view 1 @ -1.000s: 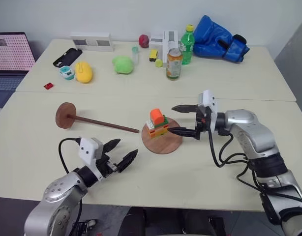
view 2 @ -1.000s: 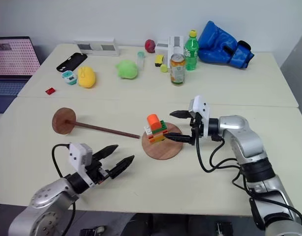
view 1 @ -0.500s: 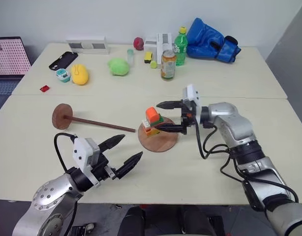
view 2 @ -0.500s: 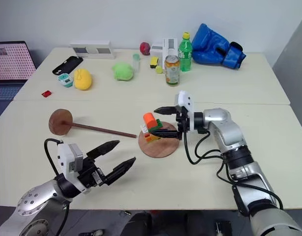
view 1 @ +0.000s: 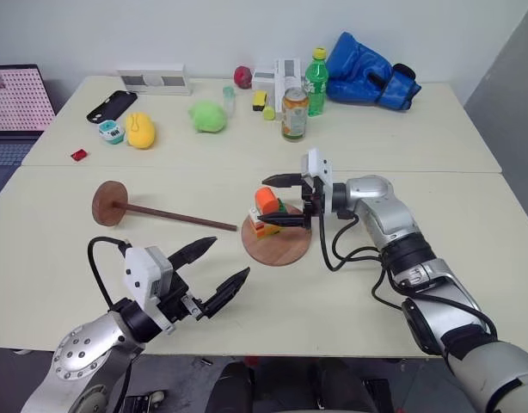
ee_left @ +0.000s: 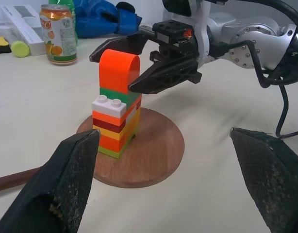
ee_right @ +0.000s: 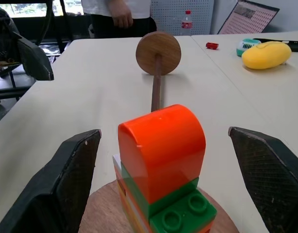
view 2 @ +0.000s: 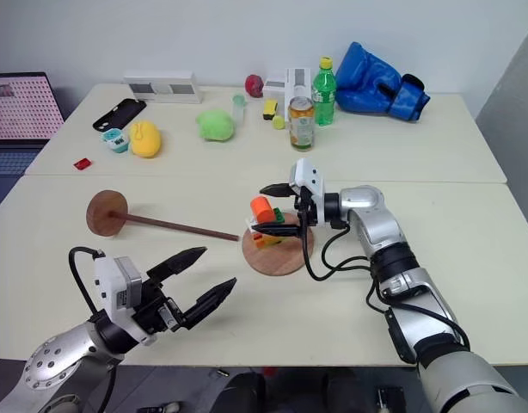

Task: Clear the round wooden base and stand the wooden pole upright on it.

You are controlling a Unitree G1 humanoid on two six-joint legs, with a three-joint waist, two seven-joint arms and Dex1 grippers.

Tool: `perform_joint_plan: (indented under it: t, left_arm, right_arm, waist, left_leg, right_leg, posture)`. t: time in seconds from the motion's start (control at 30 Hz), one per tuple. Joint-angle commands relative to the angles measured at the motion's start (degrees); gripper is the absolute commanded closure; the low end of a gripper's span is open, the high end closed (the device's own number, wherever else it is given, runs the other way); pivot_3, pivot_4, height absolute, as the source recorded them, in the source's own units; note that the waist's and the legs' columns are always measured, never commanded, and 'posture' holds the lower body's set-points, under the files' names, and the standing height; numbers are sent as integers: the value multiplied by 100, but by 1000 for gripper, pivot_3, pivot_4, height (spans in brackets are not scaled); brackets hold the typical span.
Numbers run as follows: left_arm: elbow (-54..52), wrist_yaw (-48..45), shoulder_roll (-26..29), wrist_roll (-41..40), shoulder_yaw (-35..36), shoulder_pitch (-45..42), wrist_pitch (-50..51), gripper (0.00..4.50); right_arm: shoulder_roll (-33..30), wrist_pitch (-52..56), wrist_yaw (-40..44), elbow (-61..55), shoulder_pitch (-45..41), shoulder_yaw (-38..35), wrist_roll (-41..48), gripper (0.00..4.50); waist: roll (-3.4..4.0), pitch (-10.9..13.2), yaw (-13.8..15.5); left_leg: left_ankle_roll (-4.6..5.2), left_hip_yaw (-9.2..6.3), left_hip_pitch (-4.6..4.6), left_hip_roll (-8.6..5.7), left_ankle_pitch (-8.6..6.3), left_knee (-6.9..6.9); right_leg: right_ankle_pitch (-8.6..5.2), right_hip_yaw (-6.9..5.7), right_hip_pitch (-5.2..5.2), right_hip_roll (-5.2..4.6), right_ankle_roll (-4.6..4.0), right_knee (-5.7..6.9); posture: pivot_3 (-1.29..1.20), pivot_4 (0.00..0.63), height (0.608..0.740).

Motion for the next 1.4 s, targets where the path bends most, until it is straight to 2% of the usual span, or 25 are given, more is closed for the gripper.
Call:
perform_joint_plan:
  t: [0.03, 0.2, 0.3, 0.63, 0.93, 1.17, 1.4]
  left_arm:
    - [-239, 77, -25, 35, -38, 8, -130, 0]
    - [-259, 136, -57, 90, -129, 8, -141, 0]
    - [-276, 125, -41, 101, -180, 29, -153, 0]
    - [-166, 105, -41, 104, -284, -112, -168, 0]
    - [91, 296, -157, 14, -656, -1000, 52, 0]
    - [784, 390, -383, 167, -1268, -2370, 301, 0]
    - [1048, 314, -469, 329, -1566, -2671, 309, 0]
  right_arm:
    - [16, -204, 199, 69, -163, -89, -36, 970]
    - [-34, -108, 451, 54, -107, -78, -20, 2108]
    - [-60, -119, 520, 19, -74, -67, -54, 2556]
    - [-157, 72, 289, -261, -22, -283, 43, 2579]
    - [-771, 852, -370, -1010, -46, -921, 255, 2579]
    - [-1366, 724, -1915, 354, -575, -1553, -174, 2579]
    - [-1672, 681, -3102, 1742, -977, -1709, -593, 2579]
  waist:
    - [0, 0, -10]
    - [0, 0, -18]
    - [0, 0, -34]
    - [0, -1, -55]
    - [0, -1, -56]
    - [-1, -2, -66]
    - [0, -2, -146]
  left_leg:
    - [0, 0, -1, 0, 0, 1]
    - [0, 0, 0, -1, 0, 3]
    - [0, 0, 1, -1, 0, 4]
    - [0, 1, 2, -1, 0, 10]
    - [1, 2, 6, -3, 0, 26]
    - [10, 0, -3, -12, -3, 89]
    - [8, 14, 0, -7, 0, 85]
  right_leg:
    - [0, 0, 0, 0, 0, 0]
    - [0, 0, 1, 0, 0, 3]
    - [0, 0, 1, 0, 0, 5]
    - [0, 1, 1, 0, 0, 17]
    - [0, 3, 0, 1, 0, 44]
    - [1, 5, 1, 2, 1, 88]
    - [1, 19, -3, 8, 1, 90]
  posture:
    - [0, 150, 740]
    - [0, 150, 740]
    - [0, 150, 740]
    - [0, 150, 740]
    - [0, 150, 740]
    - [0, 150, 740]
    - [0, 150, 740]
